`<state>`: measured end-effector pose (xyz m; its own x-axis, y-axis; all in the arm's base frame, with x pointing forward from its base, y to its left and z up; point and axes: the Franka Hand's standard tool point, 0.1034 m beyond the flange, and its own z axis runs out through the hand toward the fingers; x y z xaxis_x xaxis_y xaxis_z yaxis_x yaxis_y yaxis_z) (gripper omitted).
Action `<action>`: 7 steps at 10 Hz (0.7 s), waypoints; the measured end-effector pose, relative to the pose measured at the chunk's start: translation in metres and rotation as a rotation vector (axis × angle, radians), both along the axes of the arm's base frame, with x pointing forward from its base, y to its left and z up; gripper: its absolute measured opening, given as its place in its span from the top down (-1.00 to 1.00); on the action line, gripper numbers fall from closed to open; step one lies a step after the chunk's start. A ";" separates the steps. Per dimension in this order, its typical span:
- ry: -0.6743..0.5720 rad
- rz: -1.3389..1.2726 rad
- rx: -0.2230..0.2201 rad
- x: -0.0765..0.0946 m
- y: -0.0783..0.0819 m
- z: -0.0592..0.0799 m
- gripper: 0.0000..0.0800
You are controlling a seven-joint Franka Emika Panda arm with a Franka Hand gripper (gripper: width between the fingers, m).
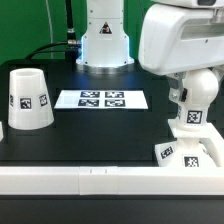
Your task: Assemble lamp
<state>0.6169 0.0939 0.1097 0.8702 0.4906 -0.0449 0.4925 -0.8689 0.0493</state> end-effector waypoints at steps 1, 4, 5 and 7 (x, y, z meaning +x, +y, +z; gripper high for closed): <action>-0.004 -0.056 -0.001 0.000 0.000 0.000 -0.45; -0.017 -0.254 -0.003 0.000 0.000 0.000 -0.45; -0.020 -0.312 -0.004 0.000 0.000 0.000 -0.45; -0.034 -0.508 0.020 -0.001 -0.002 0.000 -0.45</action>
Offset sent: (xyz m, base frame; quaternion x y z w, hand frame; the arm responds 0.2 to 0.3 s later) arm 0.0000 0.0000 0.0000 0.0000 0.0000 0.1938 0.9810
